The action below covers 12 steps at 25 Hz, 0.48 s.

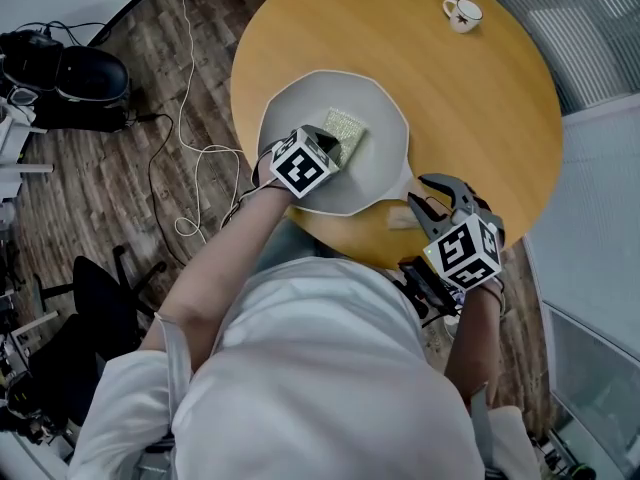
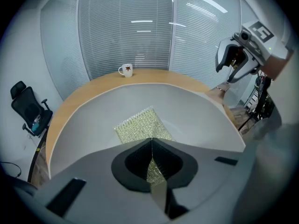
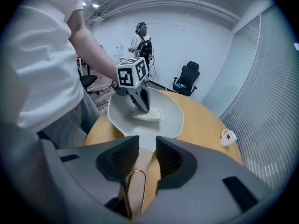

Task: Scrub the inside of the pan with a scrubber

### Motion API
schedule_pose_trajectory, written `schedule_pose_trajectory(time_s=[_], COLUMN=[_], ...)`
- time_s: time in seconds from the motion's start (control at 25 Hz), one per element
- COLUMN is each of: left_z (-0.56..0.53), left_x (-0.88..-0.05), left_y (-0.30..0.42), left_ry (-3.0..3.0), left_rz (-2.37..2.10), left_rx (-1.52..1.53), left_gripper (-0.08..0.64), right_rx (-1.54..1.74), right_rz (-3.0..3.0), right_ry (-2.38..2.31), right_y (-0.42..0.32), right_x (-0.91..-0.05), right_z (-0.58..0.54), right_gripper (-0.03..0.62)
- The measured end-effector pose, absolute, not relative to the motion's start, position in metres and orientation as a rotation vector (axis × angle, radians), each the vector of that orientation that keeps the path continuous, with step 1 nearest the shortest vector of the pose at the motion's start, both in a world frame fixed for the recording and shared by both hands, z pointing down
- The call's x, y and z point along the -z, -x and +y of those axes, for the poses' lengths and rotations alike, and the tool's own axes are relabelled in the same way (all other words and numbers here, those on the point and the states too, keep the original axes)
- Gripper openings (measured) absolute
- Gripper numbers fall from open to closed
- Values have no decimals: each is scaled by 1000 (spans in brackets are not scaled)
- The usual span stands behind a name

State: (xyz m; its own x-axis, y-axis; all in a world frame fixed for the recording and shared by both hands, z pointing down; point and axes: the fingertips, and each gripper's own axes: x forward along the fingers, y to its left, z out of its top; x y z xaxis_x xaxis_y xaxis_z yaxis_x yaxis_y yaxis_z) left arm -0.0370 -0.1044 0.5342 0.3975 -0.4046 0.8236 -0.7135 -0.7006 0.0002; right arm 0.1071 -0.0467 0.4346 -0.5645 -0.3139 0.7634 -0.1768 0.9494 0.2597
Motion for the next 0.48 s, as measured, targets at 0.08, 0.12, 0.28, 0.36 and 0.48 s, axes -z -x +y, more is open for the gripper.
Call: schedule_pose_trajectory(time_s=[0.08,0.12,0.28,0.36,0.48], left_z=[-105,-105,-105,-105,-107], left_x=[-523,-517,-490,-476,-456], left_y=[39,41,49,53,61], left_ry=[-2327,-2336,-2369,-2366,-2357], left_rz=[-997,-1013,-1082,-1118,-1177], left_rx=[-1175,-1157,-1039,-946,-815], left_gripper=[15,15,15,15,15], right_rx=[191,186,149,134,108], right_rz=[-2192,-2199,-2249,-2287,-2356], right_ry=[-354,-359,-409,-443,-490], right_y=[-105,-103,-98,-95,-89], right_x=[-433,-432,-423,-416,-406], right_z=[-46,-45,-48,-54,-64], right_gripper=[90,76,46,41,37])
